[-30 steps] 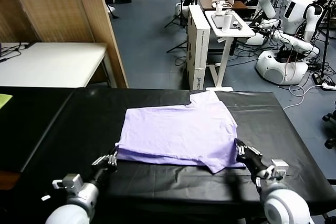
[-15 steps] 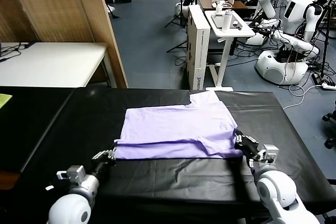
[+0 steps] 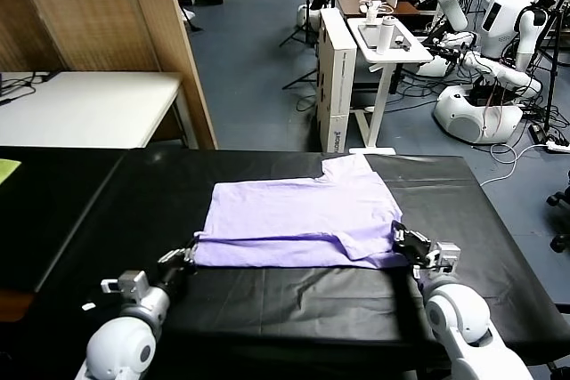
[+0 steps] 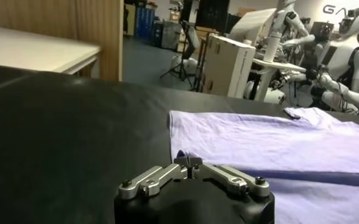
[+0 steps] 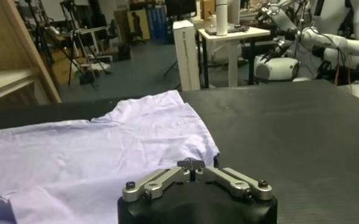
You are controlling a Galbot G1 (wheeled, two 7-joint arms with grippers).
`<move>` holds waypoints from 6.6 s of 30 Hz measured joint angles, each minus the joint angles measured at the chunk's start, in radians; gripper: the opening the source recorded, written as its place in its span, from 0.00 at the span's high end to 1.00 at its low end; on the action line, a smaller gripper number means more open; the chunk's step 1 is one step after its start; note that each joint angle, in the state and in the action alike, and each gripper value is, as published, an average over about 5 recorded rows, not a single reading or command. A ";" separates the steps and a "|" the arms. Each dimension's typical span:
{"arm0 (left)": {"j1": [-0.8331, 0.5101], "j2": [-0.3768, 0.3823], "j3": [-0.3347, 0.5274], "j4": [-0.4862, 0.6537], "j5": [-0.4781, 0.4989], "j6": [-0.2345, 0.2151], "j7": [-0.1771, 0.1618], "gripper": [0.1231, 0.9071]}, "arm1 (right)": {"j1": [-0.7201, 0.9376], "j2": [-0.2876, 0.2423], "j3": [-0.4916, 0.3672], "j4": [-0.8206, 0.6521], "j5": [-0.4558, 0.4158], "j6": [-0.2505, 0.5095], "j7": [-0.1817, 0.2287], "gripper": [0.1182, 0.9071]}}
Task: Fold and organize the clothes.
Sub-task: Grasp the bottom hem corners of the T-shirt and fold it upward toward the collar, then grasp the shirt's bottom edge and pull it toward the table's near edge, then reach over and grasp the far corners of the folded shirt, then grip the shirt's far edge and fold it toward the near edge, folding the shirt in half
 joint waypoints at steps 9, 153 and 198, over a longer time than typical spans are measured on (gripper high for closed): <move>0.017 -0.014 -0.006 -0.021 0.021 0.006 -0.008 0.03 | -0.160 -0.058 0.044 0.138 -0.041 -0.056 -0.012 0.00; -0.439 0.056 0.129 0.368 -0.132 0.251 -0.034 0.61 | 0.656 0.001 -0.368 -0.558 0.094 -0.243 -0.019 0.53; -0.249 0.110 0.025 0.061 -0.162 0.219 -0.036 0.97 | 0.322 -0.174 -0.161 -0.100 0.176 -0.151 -0.039 0.97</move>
